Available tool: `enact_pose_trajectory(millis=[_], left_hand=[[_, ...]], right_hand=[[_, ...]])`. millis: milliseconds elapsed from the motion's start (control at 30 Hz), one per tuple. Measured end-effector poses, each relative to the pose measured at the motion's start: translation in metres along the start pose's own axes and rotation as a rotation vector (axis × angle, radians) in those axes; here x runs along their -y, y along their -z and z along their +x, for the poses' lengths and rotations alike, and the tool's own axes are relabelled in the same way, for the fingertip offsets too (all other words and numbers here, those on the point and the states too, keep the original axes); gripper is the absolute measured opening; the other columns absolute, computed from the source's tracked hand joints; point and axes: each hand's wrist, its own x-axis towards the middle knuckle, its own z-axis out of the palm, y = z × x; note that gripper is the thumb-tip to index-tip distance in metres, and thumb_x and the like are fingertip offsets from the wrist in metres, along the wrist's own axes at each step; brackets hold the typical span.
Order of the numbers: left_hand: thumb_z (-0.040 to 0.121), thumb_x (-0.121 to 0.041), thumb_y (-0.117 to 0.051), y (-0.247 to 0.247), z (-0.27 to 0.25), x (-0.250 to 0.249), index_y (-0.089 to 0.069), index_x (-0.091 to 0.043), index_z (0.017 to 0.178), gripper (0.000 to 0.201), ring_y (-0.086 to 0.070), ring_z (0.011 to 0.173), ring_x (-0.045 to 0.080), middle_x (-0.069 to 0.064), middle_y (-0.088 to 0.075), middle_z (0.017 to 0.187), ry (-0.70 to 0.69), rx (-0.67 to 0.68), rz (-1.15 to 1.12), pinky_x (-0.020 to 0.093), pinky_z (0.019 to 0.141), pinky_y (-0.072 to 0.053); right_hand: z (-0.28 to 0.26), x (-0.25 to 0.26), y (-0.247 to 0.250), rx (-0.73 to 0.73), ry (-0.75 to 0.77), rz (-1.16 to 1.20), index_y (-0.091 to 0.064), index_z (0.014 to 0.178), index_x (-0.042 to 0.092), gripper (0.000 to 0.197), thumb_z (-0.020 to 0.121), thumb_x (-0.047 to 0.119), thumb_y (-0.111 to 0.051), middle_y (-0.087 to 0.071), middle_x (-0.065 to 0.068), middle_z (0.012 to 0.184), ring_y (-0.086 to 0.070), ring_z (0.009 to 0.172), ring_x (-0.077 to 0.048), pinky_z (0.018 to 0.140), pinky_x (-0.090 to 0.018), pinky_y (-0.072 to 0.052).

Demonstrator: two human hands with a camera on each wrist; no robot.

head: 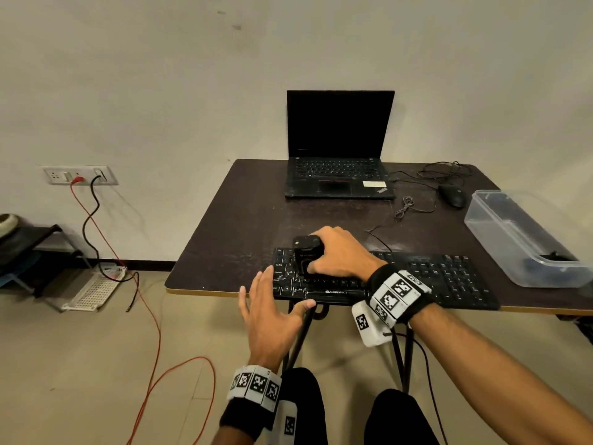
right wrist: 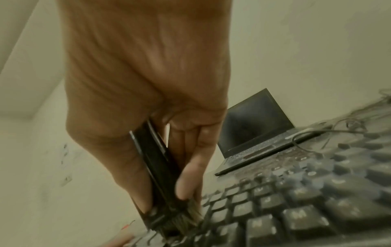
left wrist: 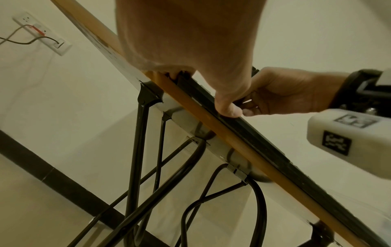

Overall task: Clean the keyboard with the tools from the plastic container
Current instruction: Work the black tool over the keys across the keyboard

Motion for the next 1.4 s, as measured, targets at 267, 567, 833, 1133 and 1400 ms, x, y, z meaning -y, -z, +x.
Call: enact_pose_trajectory(millis=[267, 567, 833, 1133, 1400], left_hand=[[0.069, -0.098, -0.044, 0.000, 0.001, 0.000, -0.030, -0.024, 0.161, 0.119, -0.013, 0.157, 0.003, -0.005, -0.037, 0.164, 0.002, 0.001, 0.009, 0.030, 0.126, 0.017], [0.073, -0.095, -0.047, -0.002, 0.000, 0.003, -0.030, -0.023, 0.161, 0.114, -0.010, 0.154, -0.003, -0.006, -0.037, 0.164, -0.013, -0.009, 0.019, 0.033, 0.127, 0.014], [0.073, -0.097, -0.045, -0.003, 0.000, 0.004, -0.031, -0.023, 0.161, 0.115, -0.010, 0.153, -0.004, -0.007, -0.038, 0.163, -0.022, -0.018, 0.015, 0.032, 0.127, 0.014], [0.072, -0.095, -0.048, -0.001, 0.000, 0.001, -0.032, -0.022, 0.160, 0.115, -0.014, 0.156, 0.002, -0.005, -0.039, 0.163, -0.013, -0.020, 0.011, 0.031, 0.127, 0.015], [0.072, -0.094, -0.049, -0.001, -0.001, 0.000, -0.033, -0.022, 0.160, 0.115, -0.016, 0.156, 0.003, -0.004, -0.039, 0.163, -0.005, -0.030, 0.000, 0.031, 0.127, 0.014]], right_hand=[[0.003, 0.001, 0.000, -0.006, 0.026, -0.023, -0.068, 0.081, 0.023, 0.011, 0.075, 0.023, -0.077, -0.071, 0.004, 0.077, -0.066, 0.078, -0.025, 0.071, -0.033, -0.050], [0.000, 0.001, -0.009, 0.011, 0.007, 0.096, -0.068, 0.080, 0.027, 0.016, 0.074, 0.026, -0.083, -0.074, 0.008, 0.078, -0.071, 0.079, -0.019, 0.075, -0.035, -0.058], [0.000, 0.006, -0.013, -0.002, 0.034, 0.050, -0.066, 0.077, 0.028, 0.013, 0.074, 0.026, -0.078, -0.074, 0.007, 0.078, -0.070, 0.080, -0.021, 0.075, -0.036, -0.057], [0.003, 0.015, -0.004, 0.095, 0.123, -0.078, -0.064, 0.079, 0.033, 0.016, 0.075, 0.022, -0.075, -0.073, 0.006, 0.079, -0.067, 0.078, -0.021, 0.071, -0.032, -0.052], [0.016, 0.015, 0.008, 0.176, 0.070, -0.012, -0.068, 0.080, 0.025, 0.020, 0.071, 0.022, -0.085, -0.076, 0.003, 0.076, -0.073, 0.073, -0.020, 0.068, -0.031, -0.057]])
